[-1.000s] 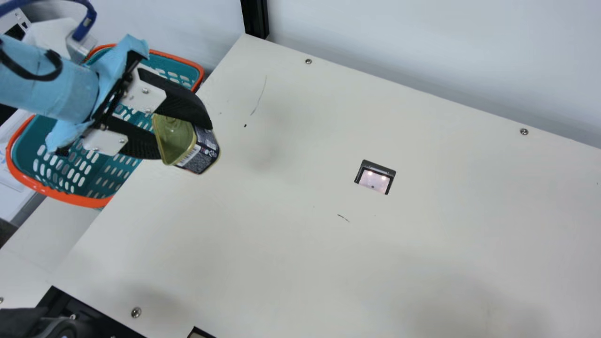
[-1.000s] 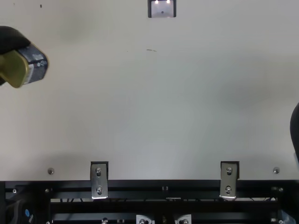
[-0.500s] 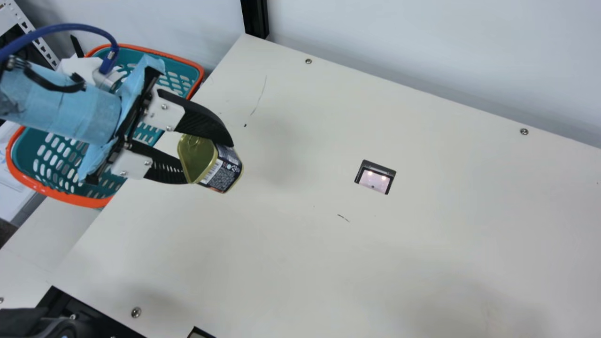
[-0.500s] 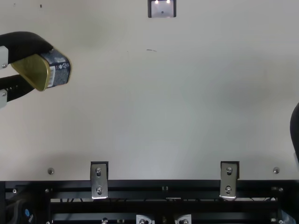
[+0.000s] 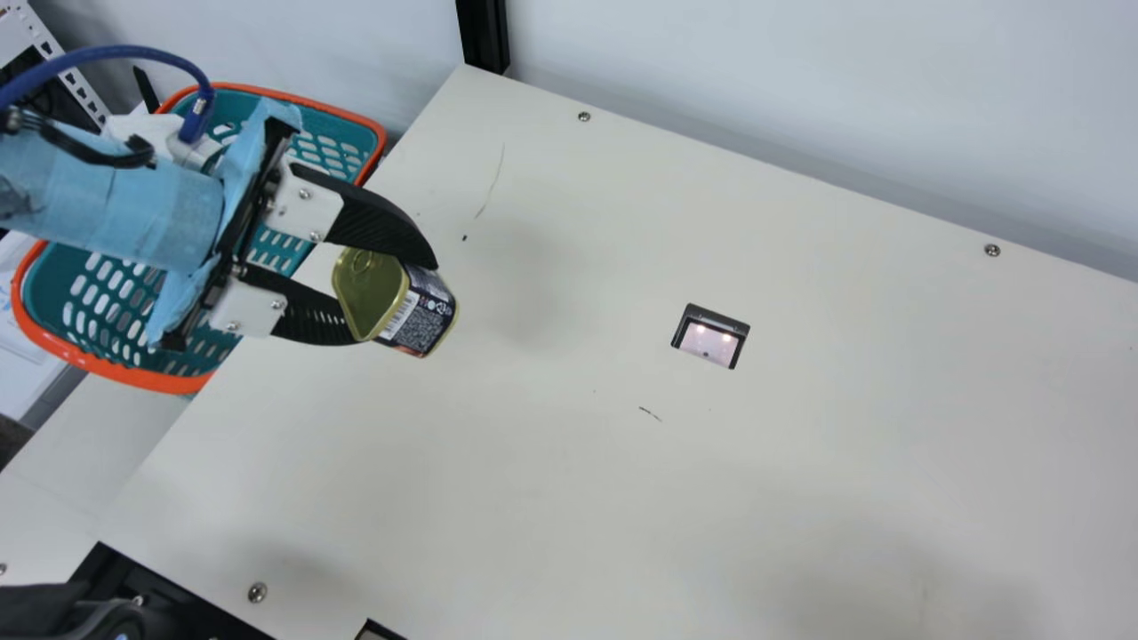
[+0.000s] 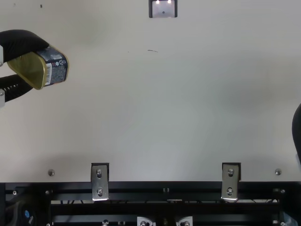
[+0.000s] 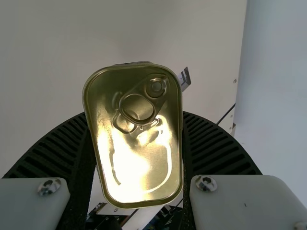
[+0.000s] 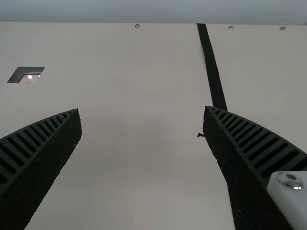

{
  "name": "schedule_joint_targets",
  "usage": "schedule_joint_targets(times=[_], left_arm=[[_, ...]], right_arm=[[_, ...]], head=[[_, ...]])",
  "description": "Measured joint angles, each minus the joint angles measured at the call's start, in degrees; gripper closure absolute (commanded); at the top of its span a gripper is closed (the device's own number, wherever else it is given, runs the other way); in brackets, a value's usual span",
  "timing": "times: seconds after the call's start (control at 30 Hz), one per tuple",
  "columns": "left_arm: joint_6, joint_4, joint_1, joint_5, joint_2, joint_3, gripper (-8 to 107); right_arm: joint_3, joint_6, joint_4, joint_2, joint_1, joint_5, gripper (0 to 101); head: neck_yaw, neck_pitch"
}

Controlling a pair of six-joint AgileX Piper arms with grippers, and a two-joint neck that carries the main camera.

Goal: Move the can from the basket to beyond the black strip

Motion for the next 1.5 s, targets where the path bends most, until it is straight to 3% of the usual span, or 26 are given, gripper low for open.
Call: schedule_joint_targets(times=[0.53, 0.7, 1.0, 1.5], left_arm=[[0.32, 0.0, 0.14, 0.0, 0.0, 0.0, 89], [0.58, 2.1, -0.99, -1.52, -0.33, -0.49, 89], [0.92, 8.2, -6.93, -8.05, -1.61, -3.08, 89], [2.97, 19.35, -24.38, -23.56, -1.15, -7.64, 89]], right_arm=[[0.0, 0.0, 0.0, 0.0, 0.0, 0.0, 0], [0.0, 0.0, 0.0, 0.0, 0.0, 0.0, 0], [0.0, 0.0, 0.0, 0.0, 0.0, 0.0, 0], [0.0, 0.0, 0.0, 0.0, 0.0, 0.0, 0]], head=[[-0.59, 0.0], [-6.16, 0.0], [-18.48, 0.0], [-31.96, 0.0]])
